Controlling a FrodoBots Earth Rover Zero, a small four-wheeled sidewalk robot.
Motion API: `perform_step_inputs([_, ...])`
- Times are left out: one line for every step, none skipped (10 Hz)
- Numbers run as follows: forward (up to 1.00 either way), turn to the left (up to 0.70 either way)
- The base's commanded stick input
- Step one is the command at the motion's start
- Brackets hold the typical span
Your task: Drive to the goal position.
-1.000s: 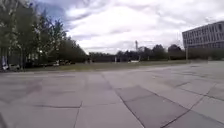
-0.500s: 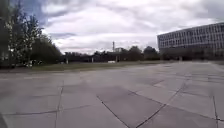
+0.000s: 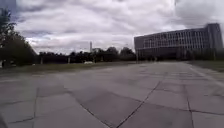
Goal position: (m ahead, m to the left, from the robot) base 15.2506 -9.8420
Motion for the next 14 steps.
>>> perform_step_inputs([0.0, -0.7])
perform_step_inputs([0.0, -0.7])
perform_step_inputs([0.0, -0.7])
perform_step_inputs([0.0, -0.7])
perform_step_inputs([0.0, -0.7])
perform_step_inputs([0.31, -0.54])
perform_step_inputs([0.7, -0.04])
perform_step_inputs([0.7, 0.01])
perform_step_inputs([0.7, 0.01])
perform_step_inputs([0.7, 0.01])
perform_step_inputs([0.7, 0.01])
perform_step_inputs([0.7, 0.01])
perform_step_inputs([0.7, 0.01])
perform_step_inputs([0.7, 0.01])
